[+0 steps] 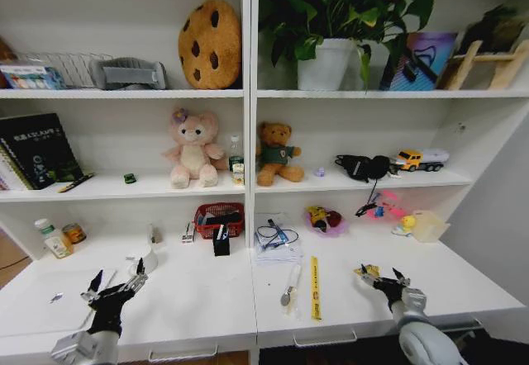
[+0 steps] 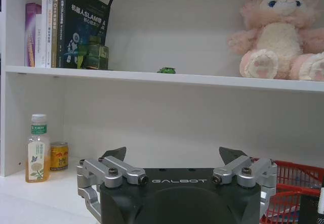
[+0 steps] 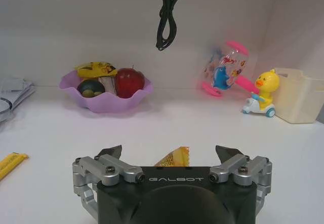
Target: Organize the objects on the table.
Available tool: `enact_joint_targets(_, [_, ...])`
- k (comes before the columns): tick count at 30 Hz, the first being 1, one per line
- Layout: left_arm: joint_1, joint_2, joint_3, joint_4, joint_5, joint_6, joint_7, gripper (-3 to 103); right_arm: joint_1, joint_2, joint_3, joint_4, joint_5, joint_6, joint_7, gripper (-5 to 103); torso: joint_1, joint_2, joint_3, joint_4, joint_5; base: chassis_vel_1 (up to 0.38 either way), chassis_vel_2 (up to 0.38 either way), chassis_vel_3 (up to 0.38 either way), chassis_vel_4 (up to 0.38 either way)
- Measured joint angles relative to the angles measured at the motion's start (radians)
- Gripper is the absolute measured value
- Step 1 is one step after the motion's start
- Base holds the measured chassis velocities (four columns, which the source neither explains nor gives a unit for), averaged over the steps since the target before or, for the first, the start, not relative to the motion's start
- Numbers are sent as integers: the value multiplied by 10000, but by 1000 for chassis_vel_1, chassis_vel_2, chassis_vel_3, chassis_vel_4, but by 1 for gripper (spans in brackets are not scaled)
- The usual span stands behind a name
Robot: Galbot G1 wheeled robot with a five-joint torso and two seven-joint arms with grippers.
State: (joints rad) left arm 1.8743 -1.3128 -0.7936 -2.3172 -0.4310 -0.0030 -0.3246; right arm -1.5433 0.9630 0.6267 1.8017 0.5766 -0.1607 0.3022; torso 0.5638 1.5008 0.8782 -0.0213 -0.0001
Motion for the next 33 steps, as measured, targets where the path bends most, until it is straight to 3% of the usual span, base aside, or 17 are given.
enact_joint_targets(11, [-13,5,-54,29,-64,29,-39,100,497,112,-215,-736,-19,-137,131,99,0,0,0,-2,1,0,0,0,0])
enact_joint_targets(23, [-41,-39,-17,70,-61,57,-91,100,523,158,-245,-965,-73,48,24,52,-1,1,-1,0,1,0,0,0,0])
enact_joint_targets(26, [-38,-42,-20,73,-62,57,-93,100,517,171,-246,-966,-91,61,25,46,0,1,-1,-1,1,0,0,0,0])
enact_joint_targets(28, [-71,-42,-13,93,-61,57,-120,100,454,186,-243,-932,-120,124,23,30,-1,1,-1,-1,1,0,0,0,0])
enact_joint_targets(30, [-86,-42,-1,103,-59,60,-131,100,415,186,-229,-892,-122,156,5,30,-1,1,-1,-1,0,0,0,0,0])
enact_joint_targets(31, [-103,-31,15,109,-58,75,-144,100,325,186,-187,-802,-134,230,-34,19,-1,1,-1,0,1,0,0,0,0])
enact_joint_targets(33, [-109,-16,22,109,-57,88,-148,100,267,182,-153,-711,-133,267,-55,14,-1,1,-1,-2,1,0,0,0,0])
